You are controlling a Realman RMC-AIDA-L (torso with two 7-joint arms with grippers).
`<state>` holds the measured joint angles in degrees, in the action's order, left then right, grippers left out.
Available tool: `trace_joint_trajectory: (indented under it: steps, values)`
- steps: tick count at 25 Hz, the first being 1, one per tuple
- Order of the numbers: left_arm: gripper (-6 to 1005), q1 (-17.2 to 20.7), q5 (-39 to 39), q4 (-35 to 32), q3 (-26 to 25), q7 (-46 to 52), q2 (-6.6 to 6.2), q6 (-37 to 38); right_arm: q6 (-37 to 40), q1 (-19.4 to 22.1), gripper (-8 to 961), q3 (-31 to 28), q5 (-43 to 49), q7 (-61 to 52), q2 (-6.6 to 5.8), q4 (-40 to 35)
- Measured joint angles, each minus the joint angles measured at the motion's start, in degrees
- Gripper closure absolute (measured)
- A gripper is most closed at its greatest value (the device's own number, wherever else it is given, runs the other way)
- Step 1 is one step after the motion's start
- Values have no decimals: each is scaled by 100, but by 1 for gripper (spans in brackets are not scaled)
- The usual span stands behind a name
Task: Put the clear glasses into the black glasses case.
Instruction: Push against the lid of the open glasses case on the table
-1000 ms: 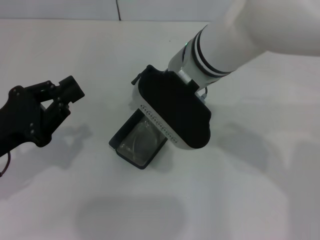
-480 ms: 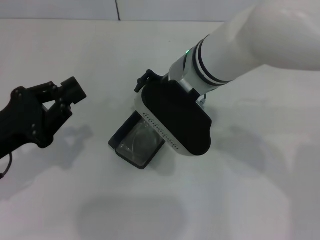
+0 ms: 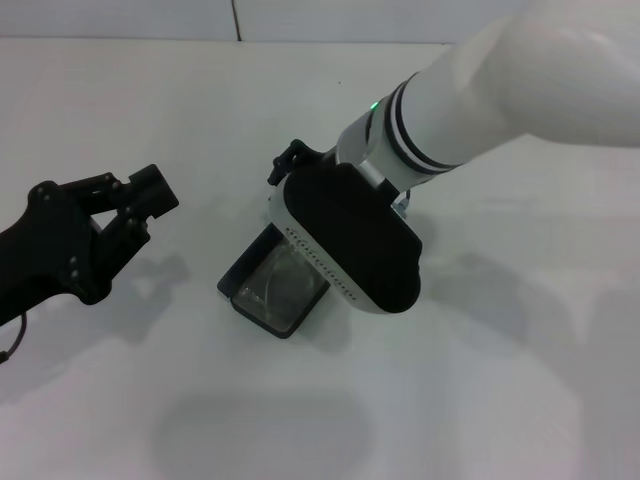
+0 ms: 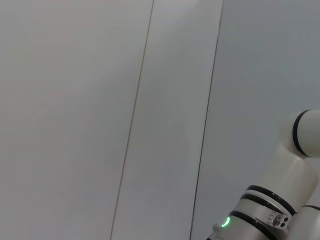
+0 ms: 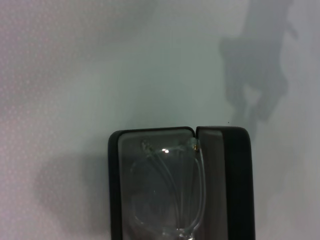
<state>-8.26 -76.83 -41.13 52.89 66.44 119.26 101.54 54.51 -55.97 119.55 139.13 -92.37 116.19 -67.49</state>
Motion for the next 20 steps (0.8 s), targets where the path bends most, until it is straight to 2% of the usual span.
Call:
trace_joint_trajectory:
  steps: [11,20]
  values:
    - [861,0,25,0,-16,-6,8,-4,-72,86,561,7,12,0,-16,0]
    - [861,2,-2,0,-16,6,10,28,-189,91,653,6,50,-3,-1,63]
